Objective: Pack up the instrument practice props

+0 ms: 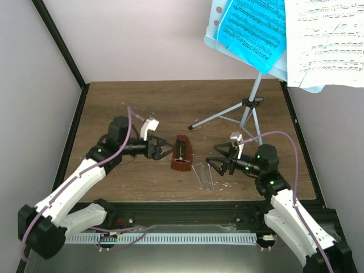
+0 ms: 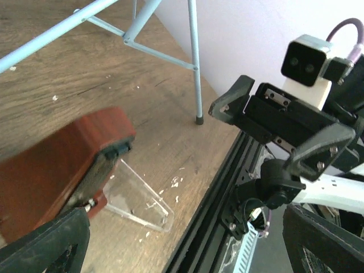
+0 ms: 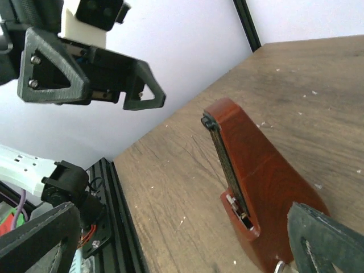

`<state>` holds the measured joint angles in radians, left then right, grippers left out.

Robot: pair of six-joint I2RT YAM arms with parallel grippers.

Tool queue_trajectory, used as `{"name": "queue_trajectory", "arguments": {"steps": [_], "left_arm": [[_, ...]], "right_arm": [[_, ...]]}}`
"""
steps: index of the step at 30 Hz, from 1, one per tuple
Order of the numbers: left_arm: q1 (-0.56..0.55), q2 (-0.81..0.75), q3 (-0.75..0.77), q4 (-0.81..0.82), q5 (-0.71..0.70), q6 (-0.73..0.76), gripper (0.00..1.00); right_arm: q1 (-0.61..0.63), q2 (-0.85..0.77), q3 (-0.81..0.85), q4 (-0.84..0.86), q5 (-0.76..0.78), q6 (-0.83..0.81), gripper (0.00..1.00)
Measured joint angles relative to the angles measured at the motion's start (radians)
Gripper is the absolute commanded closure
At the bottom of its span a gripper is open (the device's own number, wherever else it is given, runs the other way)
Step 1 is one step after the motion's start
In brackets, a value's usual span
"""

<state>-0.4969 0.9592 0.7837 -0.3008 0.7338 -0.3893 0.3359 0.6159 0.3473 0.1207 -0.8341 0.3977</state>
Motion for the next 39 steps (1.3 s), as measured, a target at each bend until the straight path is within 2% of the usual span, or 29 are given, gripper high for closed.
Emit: {"name": "queue_trajectory", "arguments": {"steps": [7, 16, 19, 23, 28, 39], "left_arm": [[-0.023, 0.238, 0.193, -0.013, -0.013, 0.005, 0.1], [-0.021, 0.401, 0.221, 0.015, -0.012, 0.055, 0.36], [-0.006, 0.432, 0.216, 0.028, 0.008, 0.051, 0.42], [0.038, 0.43, 0.182, 0.094, 0.058, 0.005, 0.48], [0.083, 0.445, 0.161, 0.158, 0.117, -0.046, 0.48], [0.072, 0.478, 0.161, 0.187, 0.156, -0.056, 0.5]], "right_arm": [[0.04, 0.193, -0.029, 0.314, 0.016, -0.036, 0.0], [0.137, 0.599, 0.088, 0.597, 0.026, -0.23, 0.0], [0.16, 0.715, 0.163, 0.646, 0.024, -0.305, 0.0], [0.169, 0.778, 0.194, 0.682, 0.023, -0.366, 0.0], [0.171, 0.852, 0.224, 0.7, 0.01, -0.426, 0.0], [0.192, 0.912, 0.247, 0.7, -0.005, -0.49, 0.0]]}}
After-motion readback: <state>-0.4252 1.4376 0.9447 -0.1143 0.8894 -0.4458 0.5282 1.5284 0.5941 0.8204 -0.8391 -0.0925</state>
